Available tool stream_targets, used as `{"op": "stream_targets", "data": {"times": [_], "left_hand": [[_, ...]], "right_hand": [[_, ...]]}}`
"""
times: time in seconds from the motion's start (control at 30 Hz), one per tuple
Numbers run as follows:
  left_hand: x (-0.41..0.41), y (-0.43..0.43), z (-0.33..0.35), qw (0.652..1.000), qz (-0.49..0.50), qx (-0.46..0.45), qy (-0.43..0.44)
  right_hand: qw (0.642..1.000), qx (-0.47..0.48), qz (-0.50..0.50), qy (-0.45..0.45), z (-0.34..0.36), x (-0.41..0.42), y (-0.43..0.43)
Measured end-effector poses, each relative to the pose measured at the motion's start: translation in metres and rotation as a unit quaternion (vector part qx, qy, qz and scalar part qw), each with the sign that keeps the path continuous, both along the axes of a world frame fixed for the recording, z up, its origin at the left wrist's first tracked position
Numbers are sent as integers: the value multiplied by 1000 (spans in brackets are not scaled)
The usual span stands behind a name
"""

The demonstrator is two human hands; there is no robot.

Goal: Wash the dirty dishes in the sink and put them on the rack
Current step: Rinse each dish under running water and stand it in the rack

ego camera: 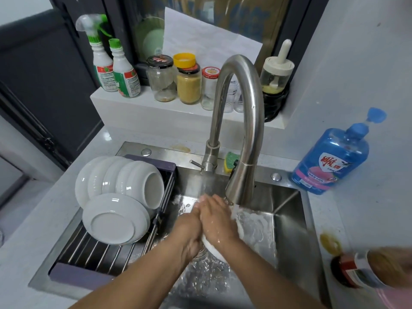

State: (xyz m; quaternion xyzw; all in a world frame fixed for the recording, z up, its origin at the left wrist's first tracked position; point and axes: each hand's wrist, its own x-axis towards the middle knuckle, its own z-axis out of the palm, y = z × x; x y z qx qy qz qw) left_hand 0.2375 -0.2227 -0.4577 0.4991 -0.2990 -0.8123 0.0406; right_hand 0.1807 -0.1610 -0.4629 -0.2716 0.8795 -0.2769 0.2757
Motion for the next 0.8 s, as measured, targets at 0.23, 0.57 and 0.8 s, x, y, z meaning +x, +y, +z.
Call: {"op": "stream_targets", "data": {"times": [0.23, 0.57, 0.8], "left_hand": [[3, -15, 10, 978, 191, 69, -52], [24, -32, 7, 982, 169, 89, -5], [28, -15, -24, 993, -67, -23, -95]], "right_hand": [[981, -30, -67, 180, -8, 18, 30], [851, -40, -413, -323, -42, -64, 24], [829, -158, -378, -379, -19, -36, 26]]}}
